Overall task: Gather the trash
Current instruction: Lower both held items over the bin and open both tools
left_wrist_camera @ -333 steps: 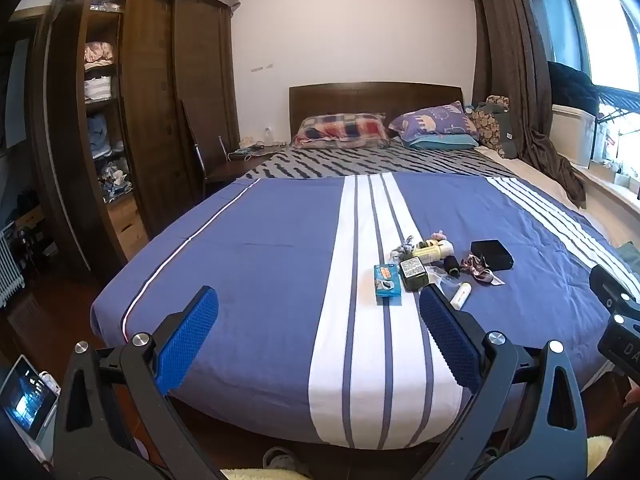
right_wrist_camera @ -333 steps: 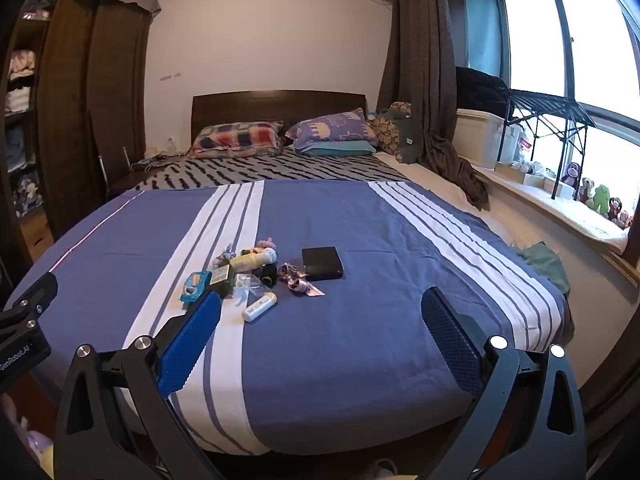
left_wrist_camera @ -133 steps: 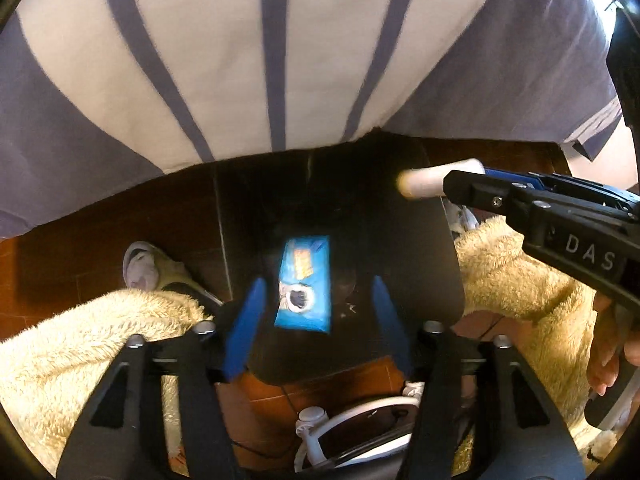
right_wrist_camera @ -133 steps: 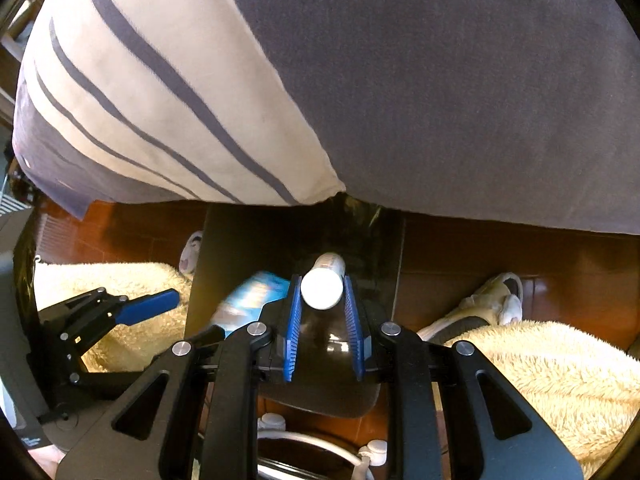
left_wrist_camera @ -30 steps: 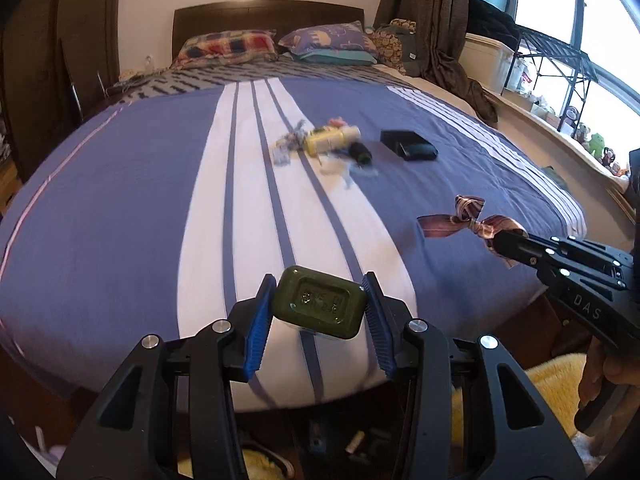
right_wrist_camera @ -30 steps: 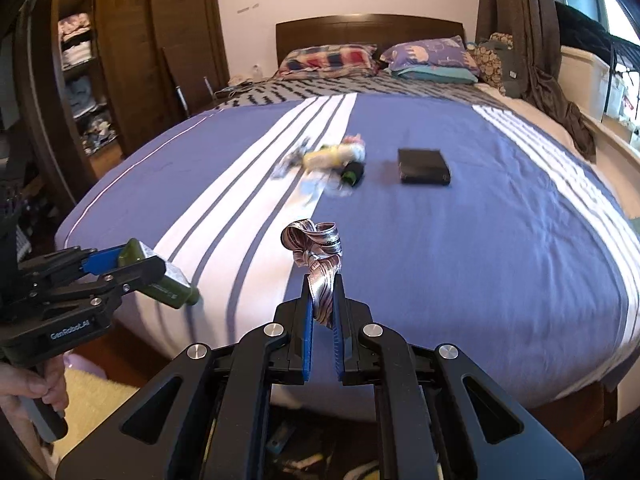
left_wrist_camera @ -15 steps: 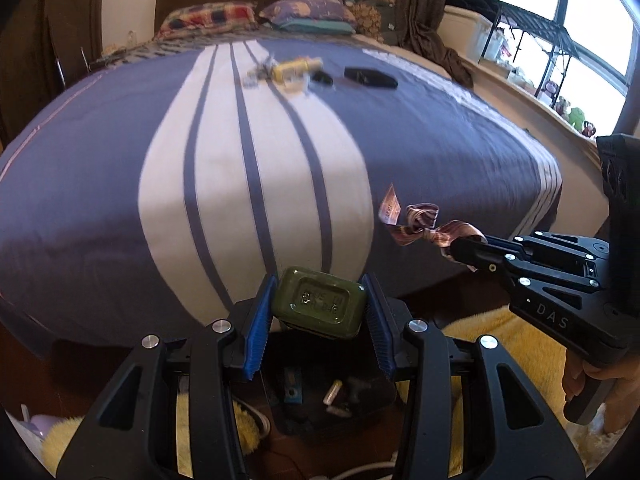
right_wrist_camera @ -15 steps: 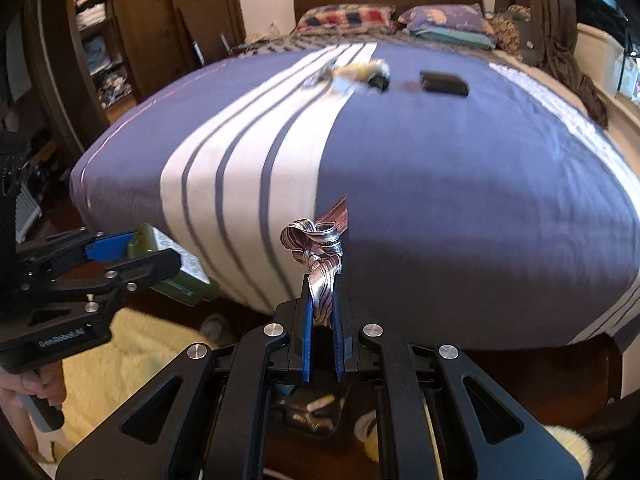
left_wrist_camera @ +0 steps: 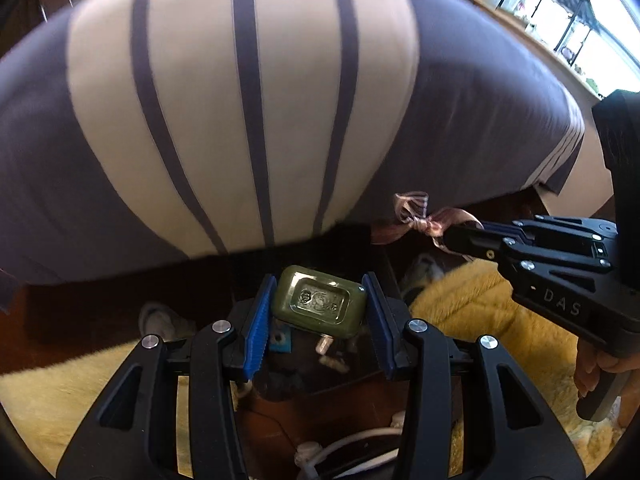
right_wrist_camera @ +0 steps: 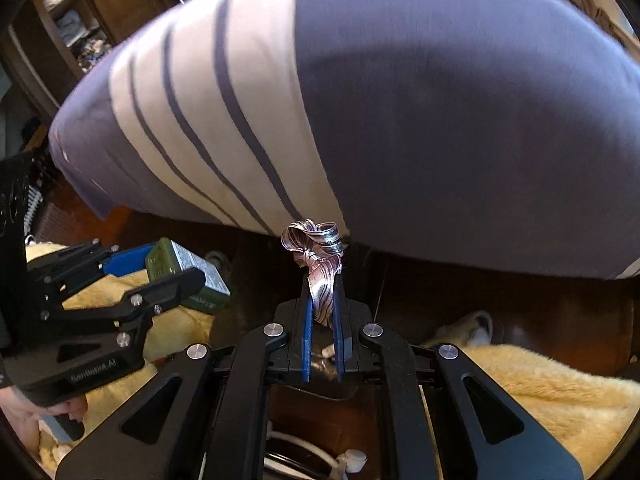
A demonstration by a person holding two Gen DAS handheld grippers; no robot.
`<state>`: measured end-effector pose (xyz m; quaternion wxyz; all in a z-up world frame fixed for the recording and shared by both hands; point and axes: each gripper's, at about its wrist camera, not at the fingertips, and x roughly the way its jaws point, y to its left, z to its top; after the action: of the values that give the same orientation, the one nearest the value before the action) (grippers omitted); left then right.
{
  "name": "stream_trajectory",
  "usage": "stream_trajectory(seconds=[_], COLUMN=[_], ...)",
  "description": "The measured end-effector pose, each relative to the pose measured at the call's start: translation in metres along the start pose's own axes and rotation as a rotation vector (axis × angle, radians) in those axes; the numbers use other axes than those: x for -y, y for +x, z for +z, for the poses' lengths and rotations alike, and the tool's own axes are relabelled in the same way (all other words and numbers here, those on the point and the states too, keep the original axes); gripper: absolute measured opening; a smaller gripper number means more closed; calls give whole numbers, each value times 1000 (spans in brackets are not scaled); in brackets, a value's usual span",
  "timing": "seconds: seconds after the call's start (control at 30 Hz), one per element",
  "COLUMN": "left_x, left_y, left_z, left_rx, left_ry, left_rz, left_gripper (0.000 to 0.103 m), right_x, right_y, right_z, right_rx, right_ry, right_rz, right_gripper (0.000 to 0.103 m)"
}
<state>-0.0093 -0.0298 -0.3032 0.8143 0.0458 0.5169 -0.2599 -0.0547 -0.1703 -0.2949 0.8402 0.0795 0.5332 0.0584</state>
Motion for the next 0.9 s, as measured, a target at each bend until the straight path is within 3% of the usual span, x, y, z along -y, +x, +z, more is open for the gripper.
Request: stream_trajectory(seconds=[0.3, 0.5, 0.6, 0.67, 0.73, 0.87, 0.9], left_x=[-6, -13, -15, -15, -14, -13, -12], left_y=[57, 78, 77, 73, 72, 65, 64], left_z=[-18, -22, -21, -20, -18, -14, -13], left_rx=[-168, -236, -234, -223, -213, -198, -194], left_ry=[-27, -34, -35, -29, -29, -30, -31], left_rz=[-14, -25, -27, -19, -12, 9, 15], left_gripper=[42, 42, 51, 55, 57, 62, 66], right_x=[13, 10, 9, 8, 10, 16, 19], right_y=[59, 74, 77, 80, 78, 70, 66], right_z=[-11, -6, -1, 2, 3, 8, 9], right_rx=[-155, -185, -187, -188, -180, -144, -128], right_ry=[88, 89, 85, 93, 103, 124, 129], right_rz=[48, 35, 30, 32, 33, 27, 22], right_gripper=[10, 13, 13, 19, 35, 49, 57])
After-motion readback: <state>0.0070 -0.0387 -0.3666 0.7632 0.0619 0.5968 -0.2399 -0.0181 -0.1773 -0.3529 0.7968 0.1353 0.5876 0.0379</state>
